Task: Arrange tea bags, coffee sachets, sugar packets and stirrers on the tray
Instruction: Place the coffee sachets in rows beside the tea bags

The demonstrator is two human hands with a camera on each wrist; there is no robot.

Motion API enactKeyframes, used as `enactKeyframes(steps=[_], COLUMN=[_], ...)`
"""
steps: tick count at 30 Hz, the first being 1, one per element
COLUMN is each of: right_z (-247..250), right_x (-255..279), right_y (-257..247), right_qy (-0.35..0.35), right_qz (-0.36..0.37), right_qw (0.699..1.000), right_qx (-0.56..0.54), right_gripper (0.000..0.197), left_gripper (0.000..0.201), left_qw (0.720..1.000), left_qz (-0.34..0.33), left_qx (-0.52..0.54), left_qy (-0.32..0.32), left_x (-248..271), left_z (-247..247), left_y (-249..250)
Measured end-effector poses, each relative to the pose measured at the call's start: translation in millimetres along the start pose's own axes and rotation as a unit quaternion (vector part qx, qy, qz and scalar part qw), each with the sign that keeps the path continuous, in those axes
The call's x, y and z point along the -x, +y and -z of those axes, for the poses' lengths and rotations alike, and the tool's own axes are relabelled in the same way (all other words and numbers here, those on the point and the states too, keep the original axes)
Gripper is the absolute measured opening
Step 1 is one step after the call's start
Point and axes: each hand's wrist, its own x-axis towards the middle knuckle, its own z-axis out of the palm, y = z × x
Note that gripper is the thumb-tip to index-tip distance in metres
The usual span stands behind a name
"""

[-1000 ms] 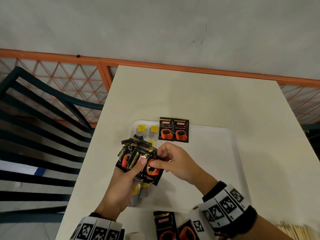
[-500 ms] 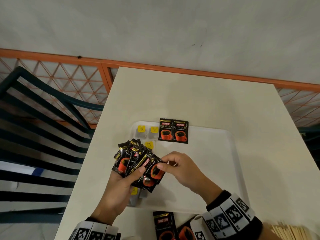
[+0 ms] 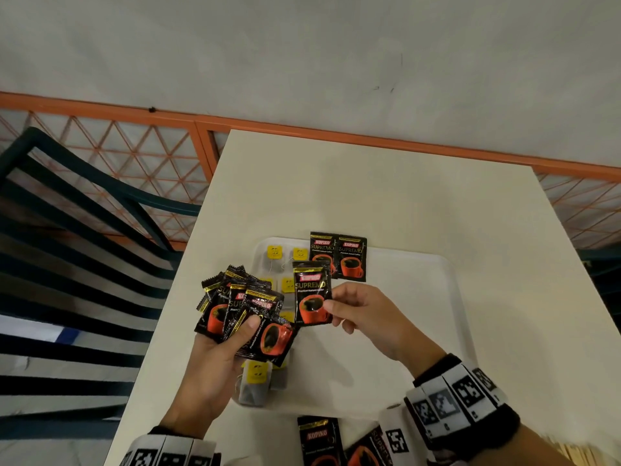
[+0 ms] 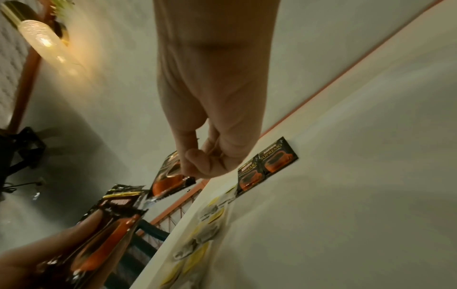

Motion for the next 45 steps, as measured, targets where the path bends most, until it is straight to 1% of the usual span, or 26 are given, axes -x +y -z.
enactKeyframes(steps=[2,4,5,7,8,10,12,13,15,20,24,30,32,34,36,38,40,41,42,43,45], right_z=[2.3,3.8,4.2,5.1,5.3,5.5,5.1,4.5,3.2,-0.1,-0.6,-0.9,-4.0,-10.0,-17.5,-23.9,-28.1,-29.8,-31.1,-32.0,-32.4], right_x=[-6.8,-15.4,-20.0,-30.0,-35.1,-45.5,-54.6,-58.4,-64.3,-70.8,-72.3,-68.0,-61.7,-50.7,-34.9,-18.4,-6.3,-2.7,-0.3,1.0,1.8], right_y=[3.9,8.0,9.7,12.8,14.0,15.4,15.2,15.2,15.8,19.1,21.0,22.5,19.4,12.3,2.4,-5.2,-5.6,-3.9,-1.9,-0.5,0.9], right_qy=[0.031,0.071,0.090,0.123,0.137,0.158,0.174,0.182,0.200,0.243,0.254,0.258,0.248,0.213,0.134,0.027,-0.056,-0.081,-0.095,-0.100,-0.099], right_qz=[-0.021,-0.040,-0.048,-0.060,-0.066,-0.074,-0.078,-0.077,-0.065,-0.021,0.007,0.024,0.030,0.048,0.058,0.042,0.024,0.022,0.022,0.022,0.021], right_qw=[0.999,0.996,0.994,0.990,0.988,0.985,0.982,0.980,0.977,0.963,0.954,0.948,0.952,0.962,0.981,0.995,0.995,0.994,0.994,0.994,0.994], right_qx=[-0.012,-0.026,-0.034,-0.038,-0.033,-0.017,-0.003,0.004,0.024,0.111,0.157,0.187,0.179,0.164,0.127,0.087,0.073,0.067,0.058,0.047,0.030], right_gripper=[0.005,0.004,0.001,0.008,0.011,0.014,0.009,0.008,0.013,0.021,0.024,0.023,0.018,0.010,0.015,0.024,0.023,0.020,0.016,0.013,0.011], left_gripper=[0.111,0.112,0.107,0.089,0.089,0.108,0.117,0.118,0.119,0.117,0.110,0.110,0.111,0.113,0.113,0.107,0.093,0.080,0.064,0.054,0.050], left_qw=[1.000,1.000,1.000,1.000,1.000,1.000,1.000,1.000,1.000,1.000,1.000,1.000,1.000,1.000,1.000,1.000,1.000,0.999,0.999,0.999,0.999], left_qz=[-0.001,0.001,0.005,0.010,0.011,0.010,0.009,0.010,0.010,0.016,0.014,0.014,0.017,0.019,0.020,0.016,0.009,0.001,-0.005,-0.008,-0.011], left_qx=[0.000,-0.008,-0.009,-0.003,-0.005,-0.016,-0.022,-0.021,-0.021,-0.021,-0.020,-0.016,-0.014,-0.008,0.003,0.011,0.015,0.020,0.025,0.030,0.040], left_qy=[0.009,0.012,0.013,0.020,0.019,0.007,0.005,0.002,-0.003,-0.007,-0.010,-0.005,-0.003,0.003,0.012,0.020,0.025,0.030,0.035,0.039,0.032], left_x=[-0.1,-0.1,-0.2,0.7,1.0,0.4,0.3,-0.3,-0.5,0.3,0.3,0.6,0.3,0.0,-0.4,-0.8,-0.7,-0.5,-0.4,0.1,1.1], left_z=[3.7,5.9,7.0,8.7,8.8,9.7,9.7,10.1,10.7,8.7,3.5,-4.4,-6.9,-10.0,-13.2,-16.0,-18.2,-19.1,-19.9,-21.3,-23.9], left_y=[-1.5,-3.5,-4.7,-5.3,-4.9,-4.8,-4.1,-4.4,-5.5,-7.3,-8.8,-7.1,-6.4,-5.8,-5.4,-4.5,-3.8,-3.3,-2.7,-1.8,-0.4])
